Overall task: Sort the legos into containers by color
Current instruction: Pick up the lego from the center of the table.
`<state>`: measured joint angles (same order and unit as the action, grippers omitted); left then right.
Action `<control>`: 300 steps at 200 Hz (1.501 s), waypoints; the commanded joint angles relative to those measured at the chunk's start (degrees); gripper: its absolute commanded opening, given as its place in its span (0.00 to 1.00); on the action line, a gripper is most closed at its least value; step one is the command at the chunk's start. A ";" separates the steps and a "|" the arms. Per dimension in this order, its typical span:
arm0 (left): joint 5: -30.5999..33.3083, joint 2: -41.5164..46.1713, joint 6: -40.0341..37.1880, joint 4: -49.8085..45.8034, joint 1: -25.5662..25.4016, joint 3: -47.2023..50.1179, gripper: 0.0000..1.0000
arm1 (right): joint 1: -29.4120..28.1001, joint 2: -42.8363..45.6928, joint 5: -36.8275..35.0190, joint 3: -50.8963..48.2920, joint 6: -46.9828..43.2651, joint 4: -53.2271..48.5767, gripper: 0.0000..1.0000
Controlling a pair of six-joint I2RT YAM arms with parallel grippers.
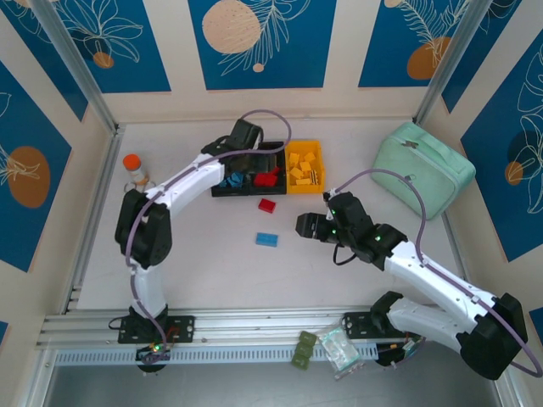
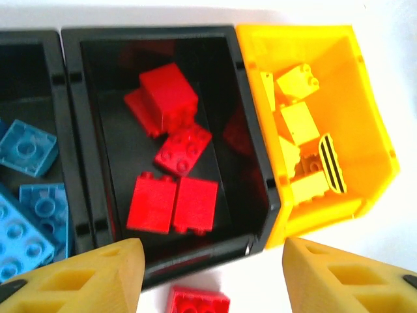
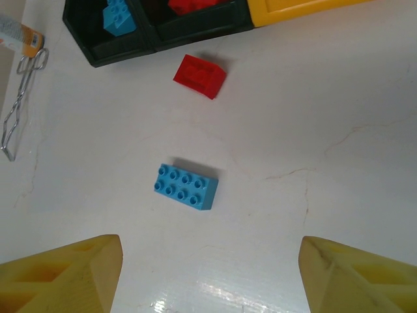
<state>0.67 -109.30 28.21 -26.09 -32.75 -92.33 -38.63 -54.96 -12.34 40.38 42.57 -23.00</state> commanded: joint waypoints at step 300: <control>7.77 -3.99 -10.72 23.30 -8.64 24.26 0.78 | -0.66 6.55 0.65 -6.24 -0.38 -0.07 0.76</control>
<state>7.62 -111.96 17.50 -0.05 -40.93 -66.50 -39.86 -49.54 -11.97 35.18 41.98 -22.72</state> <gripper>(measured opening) 0.805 0.758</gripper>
